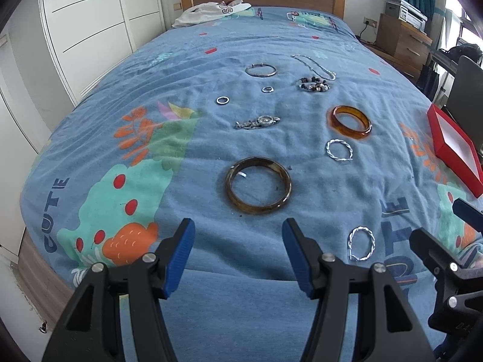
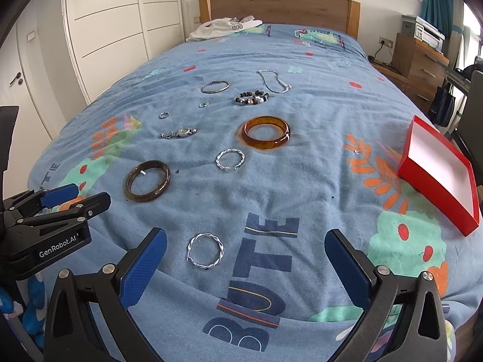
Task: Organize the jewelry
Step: 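Move both tools toward the dark bangle and twisted silver hoop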
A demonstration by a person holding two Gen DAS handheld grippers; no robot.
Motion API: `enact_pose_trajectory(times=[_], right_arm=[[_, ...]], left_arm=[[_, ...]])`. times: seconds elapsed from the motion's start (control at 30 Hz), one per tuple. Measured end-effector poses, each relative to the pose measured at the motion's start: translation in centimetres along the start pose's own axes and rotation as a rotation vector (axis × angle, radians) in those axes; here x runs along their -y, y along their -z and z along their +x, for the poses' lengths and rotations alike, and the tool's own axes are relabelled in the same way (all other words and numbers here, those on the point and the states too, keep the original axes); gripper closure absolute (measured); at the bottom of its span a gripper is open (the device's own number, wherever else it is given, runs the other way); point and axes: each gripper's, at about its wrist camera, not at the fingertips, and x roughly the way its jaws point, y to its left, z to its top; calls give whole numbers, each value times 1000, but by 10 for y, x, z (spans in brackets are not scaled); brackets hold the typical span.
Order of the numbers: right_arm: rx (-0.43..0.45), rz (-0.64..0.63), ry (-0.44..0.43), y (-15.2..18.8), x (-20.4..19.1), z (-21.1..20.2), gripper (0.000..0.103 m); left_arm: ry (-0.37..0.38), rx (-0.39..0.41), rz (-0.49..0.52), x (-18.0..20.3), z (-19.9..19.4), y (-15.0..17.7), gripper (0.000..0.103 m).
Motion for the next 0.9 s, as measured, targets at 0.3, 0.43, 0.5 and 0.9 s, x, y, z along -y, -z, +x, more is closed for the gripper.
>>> enact_pose_trajectory(times=[0.3,0.43,0.5,0.9], right_arm=[[0,5,-12,-1,1,2,1],[-4,2,-21,-1,0,3,1],[-5,-1,-28,-1,-1,3,1],[-7,-14,-71,0,-4,2,2]], left_arm=[[11,-11,-4,0,3,0,45],[17,-14,-5,-1,4,0,45],[24,-16,-6,-1,4,1,45],[29,-26,-6,-2,4,1,45]])
